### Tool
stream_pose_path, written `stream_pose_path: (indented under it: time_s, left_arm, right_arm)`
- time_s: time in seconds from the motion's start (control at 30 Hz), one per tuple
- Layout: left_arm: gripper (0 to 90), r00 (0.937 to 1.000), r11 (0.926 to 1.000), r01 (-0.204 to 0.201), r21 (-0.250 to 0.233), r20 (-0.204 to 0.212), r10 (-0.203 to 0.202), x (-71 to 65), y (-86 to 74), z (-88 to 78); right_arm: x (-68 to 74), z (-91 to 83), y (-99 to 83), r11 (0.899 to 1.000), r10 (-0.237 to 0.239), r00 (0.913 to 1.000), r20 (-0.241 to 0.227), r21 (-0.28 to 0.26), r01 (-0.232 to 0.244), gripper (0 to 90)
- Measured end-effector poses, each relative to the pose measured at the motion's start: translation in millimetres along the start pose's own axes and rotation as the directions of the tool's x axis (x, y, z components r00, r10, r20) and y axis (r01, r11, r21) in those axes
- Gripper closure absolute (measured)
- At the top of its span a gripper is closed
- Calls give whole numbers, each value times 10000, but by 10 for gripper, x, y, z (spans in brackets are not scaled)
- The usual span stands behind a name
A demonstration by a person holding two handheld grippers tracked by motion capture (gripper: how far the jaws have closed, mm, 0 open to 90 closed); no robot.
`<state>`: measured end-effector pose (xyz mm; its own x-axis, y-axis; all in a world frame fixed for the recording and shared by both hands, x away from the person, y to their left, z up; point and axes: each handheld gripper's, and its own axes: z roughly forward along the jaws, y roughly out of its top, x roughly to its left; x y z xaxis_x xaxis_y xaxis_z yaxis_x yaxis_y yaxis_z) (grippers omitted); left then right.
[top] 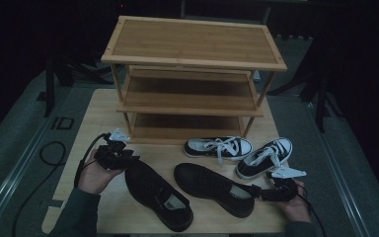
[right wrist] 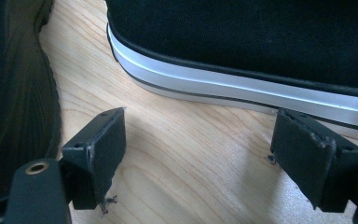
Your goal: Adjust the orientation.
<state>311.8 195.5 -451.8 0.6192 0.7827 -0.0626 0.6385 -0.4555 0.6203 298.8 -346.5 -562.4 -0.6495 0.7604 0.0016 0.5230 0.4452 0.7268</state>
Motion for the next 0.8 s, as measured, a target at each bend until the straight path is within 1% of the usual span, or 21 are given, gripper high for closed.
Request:
stream_pose_path:
  time_s: [0.13,0.27,0.3,0.33,0.4,0.47,0.57,0.67,0.7,0.77,0.8]
  left_arm:
    - [676,9998,9999,-123,-13,126,124,-35,11,-27]
    - [729,9998,9998,-166,-121,132,168,-65,11,-52]
    - [744,9998,9998,-166,-121,132,168,-65,11,-52]
    - [753,9995,9997,-212,-91,229,214,-78,14,-62]
    - [766,9994,9996,-253,-85,232,255,-91,15,-62]
    - [813,9989,9991,-422,23,223,421,-116,17,-57]
    - [891,9983,9984,-569,41,142,569,-138,12,-49]
    - [900,9981,9982,-600,75,160,599,-140,10,-49]
    - [900,9973,9975,-686,196,279,681,-164,6,-43]
    - [900,9969,9969,-757,199,252,752,-180,6,-42]
    - [900,9968,9970,-751,191,301,745,-186,6,-41]
  right_arm:
    - [0,0,0,10000,4,10000,0,4,-4,179]
    - [0,0,0,10000,-2,10000,2,2,2,179]
    - [0,0,0,10000,3,10000,0,4,-3,179]
    - [0,0,0,10000,-1,10000,-2,2,1,179]
    - [0,0,0,10000,3,10000,0,5,-3,179]
    - [0,0,0,10000,3,10000,0,5,-3,179]
    - [0,0,0,10000,-4,10000,1,4,4,179]
    - [0,0,0,10000,3,10000,0,5,-3,179]
    - [-1,0,0,10000,-10,10000,-1,0,10,179]
    - [0,0,0,10000,3,10000,-1,6,-3,179]
    - [0,0,0,10000,0,10000,-1,6,0,179]
